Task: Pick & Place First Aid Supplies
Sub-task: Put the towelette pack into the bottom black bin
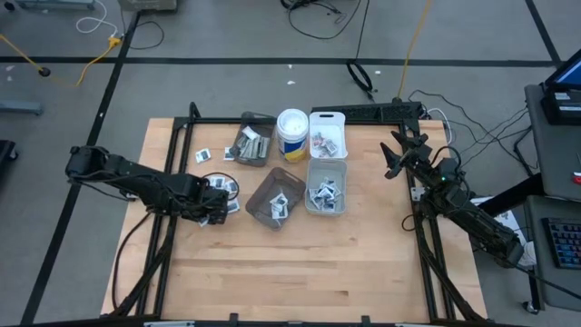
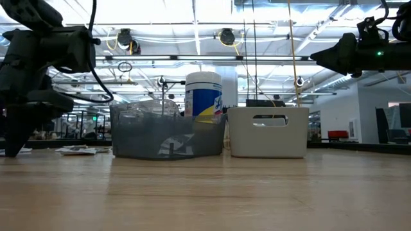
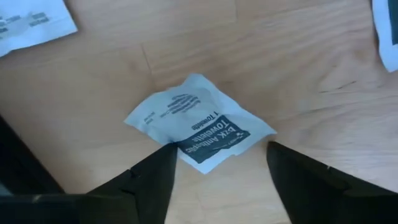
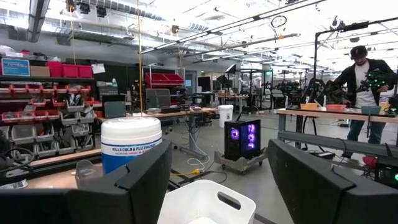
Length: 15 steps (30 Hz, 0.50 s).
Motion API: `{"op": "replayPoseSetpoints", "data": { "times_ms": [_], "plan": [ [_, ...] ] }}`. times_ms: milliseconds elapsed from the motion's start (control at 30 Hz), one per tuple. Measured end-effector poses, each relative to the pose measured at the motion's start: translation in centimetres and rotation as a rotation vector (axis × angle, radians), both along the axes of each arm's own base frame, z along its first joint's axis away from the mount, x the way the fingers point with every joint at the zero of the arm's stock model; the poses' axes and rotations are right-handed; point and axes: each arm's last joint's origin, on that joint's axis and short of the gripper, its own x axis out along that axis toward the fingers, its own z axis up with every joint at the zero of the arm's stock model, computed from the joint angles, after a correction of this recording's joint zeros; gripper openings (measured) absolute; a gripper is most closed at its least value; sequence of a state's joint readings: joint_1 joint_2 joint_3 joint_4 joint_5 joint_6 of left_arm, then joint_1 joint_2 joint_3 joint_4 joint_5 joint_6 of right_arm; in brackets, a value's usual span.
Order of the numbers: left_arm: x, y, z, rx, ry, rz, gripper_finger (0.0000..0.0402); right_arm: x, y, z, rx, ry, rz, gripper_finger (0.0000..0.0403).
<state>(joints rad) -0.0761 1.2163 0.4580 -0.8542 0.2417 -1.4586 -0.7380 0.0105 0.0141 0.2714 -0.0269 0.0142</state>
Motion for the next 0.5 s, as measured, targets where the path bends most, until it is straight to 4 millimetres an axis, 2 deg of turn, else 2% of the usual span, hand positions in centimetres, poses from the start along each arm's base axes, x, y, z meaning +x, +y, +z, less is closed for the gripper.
{"op": "replayPoseSetpoints", "data": {
  "times_ms": [500],
  "plan": [
    [-0.16, 0.02, -0.07, 0.001, 0.007, -0.021, 0.0019, 0.00, 0.00, 0.01, 0.000, 0.000, 0.000, 0.0263]
  ]
}}
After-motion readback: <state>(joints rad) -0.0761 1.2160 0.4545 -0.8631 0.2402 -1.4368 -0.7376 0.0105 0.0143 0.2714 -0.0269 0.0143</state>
